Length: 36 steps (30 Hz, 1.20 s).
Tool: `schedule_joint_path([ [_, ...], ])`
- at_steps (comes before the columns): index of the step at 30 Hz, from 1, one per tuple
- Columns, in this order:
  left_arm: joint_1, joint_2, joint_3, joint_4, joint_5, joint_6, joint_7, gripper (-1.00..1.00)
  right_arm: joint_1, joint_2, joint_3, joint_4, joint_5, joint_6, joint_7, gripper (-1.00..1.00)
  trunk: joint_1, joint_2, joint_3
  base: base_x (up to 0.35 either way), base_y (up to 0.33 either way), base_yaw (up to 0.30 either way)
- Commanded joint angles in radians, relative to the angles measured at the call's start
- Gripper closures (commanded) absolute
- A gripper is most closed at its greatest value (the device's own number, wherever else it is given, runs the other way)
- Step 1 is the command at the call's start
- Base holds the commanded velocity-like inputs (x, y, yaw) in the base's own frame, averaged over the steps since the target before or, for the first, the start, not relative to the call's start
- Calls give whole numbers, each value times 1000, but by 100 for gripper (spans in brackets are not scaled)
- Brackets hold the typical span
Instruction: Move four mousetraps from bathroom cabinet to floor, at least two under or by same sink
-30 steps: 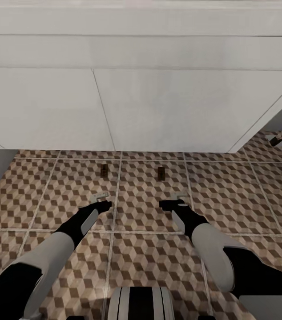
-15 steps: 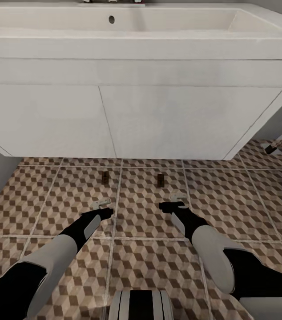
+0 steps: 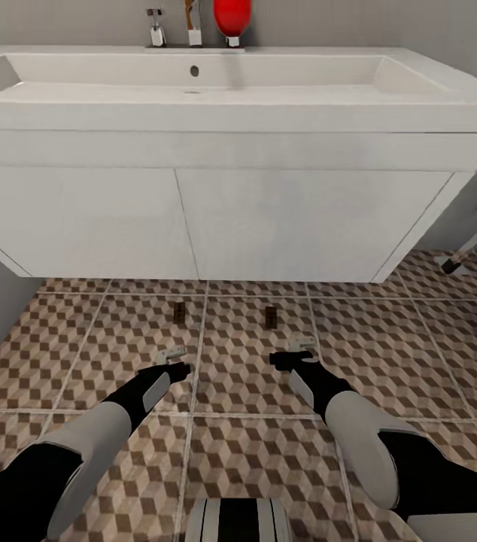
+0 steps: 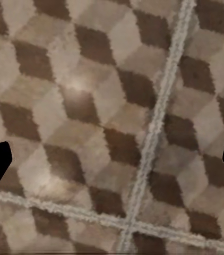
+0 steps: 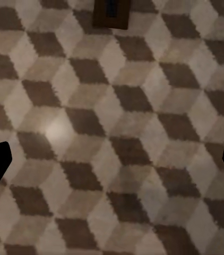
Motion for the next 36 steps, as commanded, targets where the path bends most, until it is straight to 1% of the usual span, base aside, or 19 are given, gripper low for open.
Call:
schedule_joint_path([
  [1,0,1,-8,13,9,-1,7,-100,6,1,-8,-2,11,6,-1,-100,-1,0,3,0,0,0],
  [6,-1,2,-8,47,9,-17,7,-100,22,2,-7,-2,27,6,-1,-100,-3,1,23,0,0,0],
  [10,0,2,-8,75,9,-29,6,-100,39,2,-8,-2,63,6,-1,-100,-5,2,38,0,0,0],
  [11,0,2,-8,89,8,-34,6,-100,48,3,-8,-2,81,5,-2,-100,-5,2,42,0,0,0],
  [16,0,2,-8,113,8,-42,6,-100,60,3,-8,-1,107,5,-2,-100,-7,4,61,0,0,0],
  [21,1,3,-8,123,8,-44,6,-100,65,1,-9,5,114,5,-3,-100,-7,4,61,0,0,0],
  [24,3,3,-8,135,8,-45,6,-100,73,1,-9,28,117,5,-3,-100,-7,4,61,0,0,0],
  [29,4,3,-8,149,9,-45,6,-100,81,1,-9,56,119,5,-3,-100,-7,4,61,0,0,0],
  [36,7,2,-8,166,10,-45,6,-100,88,1,-9,70,119,4,-3,-100,-7,4,61,0,0,0],
])
